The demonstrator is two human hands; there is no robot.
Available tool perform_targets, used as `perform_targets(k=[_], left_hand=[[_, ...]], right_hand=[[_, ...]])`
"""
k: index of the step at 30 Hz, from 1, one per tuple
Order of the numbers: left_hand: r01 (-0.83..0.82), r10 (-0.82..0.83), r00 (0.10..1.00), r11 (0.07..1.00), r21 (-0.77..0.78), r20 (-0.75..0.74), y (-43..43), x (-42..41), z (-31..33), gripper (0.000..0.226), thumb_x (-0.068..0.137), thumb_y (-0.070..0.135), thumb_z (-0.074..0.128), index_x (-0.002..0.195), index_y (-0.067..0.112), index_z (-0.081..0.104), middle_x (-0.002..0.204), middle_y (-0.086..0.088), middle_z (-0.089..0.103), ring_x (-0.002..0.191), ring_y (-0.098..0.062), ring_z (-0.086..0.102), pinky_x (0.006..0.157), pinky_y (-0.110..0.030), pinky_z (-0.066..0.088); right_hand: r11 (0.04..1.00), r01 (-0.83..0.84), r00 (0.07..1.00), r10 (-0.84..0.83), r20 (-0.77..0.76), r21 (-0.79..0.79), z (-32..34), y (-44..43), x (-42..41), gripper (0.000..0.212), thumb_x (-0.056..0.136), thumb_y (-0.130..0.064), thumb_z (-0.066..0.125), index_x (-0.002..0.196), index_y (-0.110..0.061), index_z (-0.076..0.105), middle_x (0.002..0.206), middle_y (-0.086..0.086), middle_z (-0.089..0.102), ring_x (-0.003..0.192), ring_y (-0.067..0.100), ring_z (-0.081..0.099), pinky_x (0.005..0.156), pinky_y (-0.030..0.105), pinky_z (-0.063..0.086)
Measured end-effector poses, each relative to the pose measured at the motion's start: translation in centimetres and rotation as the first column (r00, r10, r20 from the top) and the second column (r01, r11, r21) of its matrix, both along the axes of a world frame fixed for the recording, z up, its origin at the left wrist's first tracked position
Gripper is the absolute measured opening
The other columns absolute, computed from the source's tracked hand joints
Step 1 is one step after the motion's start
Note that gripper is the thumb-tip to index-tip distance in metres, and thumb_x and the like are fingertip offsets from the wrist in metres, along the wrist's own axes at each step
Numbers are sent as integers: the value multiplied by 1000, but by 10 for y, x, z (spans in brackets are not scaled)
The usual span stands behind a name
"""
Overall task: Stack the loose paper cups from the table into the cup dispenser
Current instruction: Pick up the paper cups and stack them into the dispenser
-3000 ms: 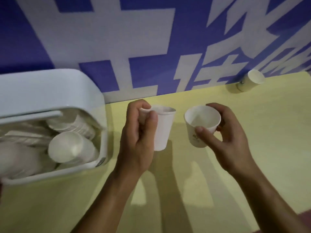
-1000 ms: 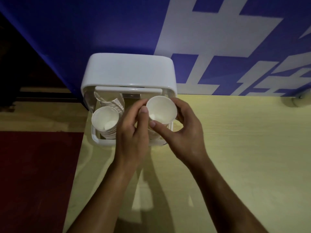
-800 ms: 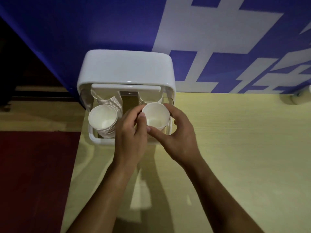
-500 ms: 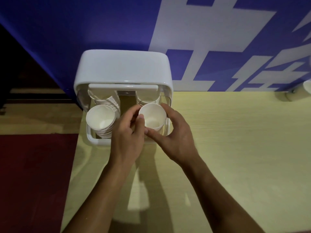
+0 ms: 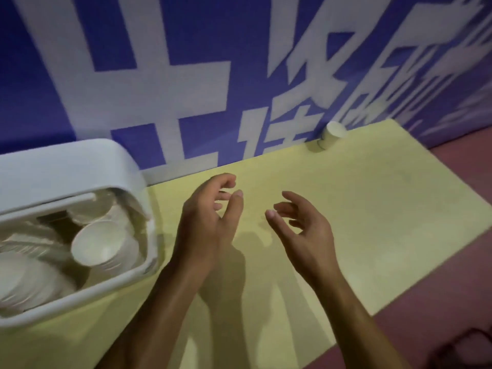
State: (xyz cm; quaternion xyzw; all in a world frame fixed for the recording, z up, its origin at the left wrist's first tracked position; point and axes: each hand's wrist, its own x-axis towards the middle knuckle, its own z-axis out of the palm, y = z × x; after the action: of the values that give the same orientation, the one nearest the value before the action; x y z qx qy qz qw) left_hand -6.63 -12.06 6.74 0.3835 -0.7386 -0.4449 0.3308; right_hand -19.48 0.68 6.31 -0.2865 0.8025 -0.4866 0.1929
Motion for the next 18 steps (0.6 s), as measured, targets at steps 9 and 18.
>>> perform_targets(k=[9,18], left_hand=[[154,-162,969,986,57,186,18,-284,-66,58,93,46,71,144,27,51,145,10,54,129,-12,54,98,-31,49],[6,-27,969,996,85,247,-20,-469,-134,103,74,49,86,157,20,31,158,-2,40,143,-26,41,114,-45,42]], right_hand=[[983,178,975,-181,126,40,-39,117,-188,43,89,-46,74,129,-40,61,103,-19,76,102,-2,70,96,32,56],[977,196,961,-208,181,83,-73,155,-300,38,85,-50,72,121,-47,61,103,-35,72,99,-11,68,74,7,51]])
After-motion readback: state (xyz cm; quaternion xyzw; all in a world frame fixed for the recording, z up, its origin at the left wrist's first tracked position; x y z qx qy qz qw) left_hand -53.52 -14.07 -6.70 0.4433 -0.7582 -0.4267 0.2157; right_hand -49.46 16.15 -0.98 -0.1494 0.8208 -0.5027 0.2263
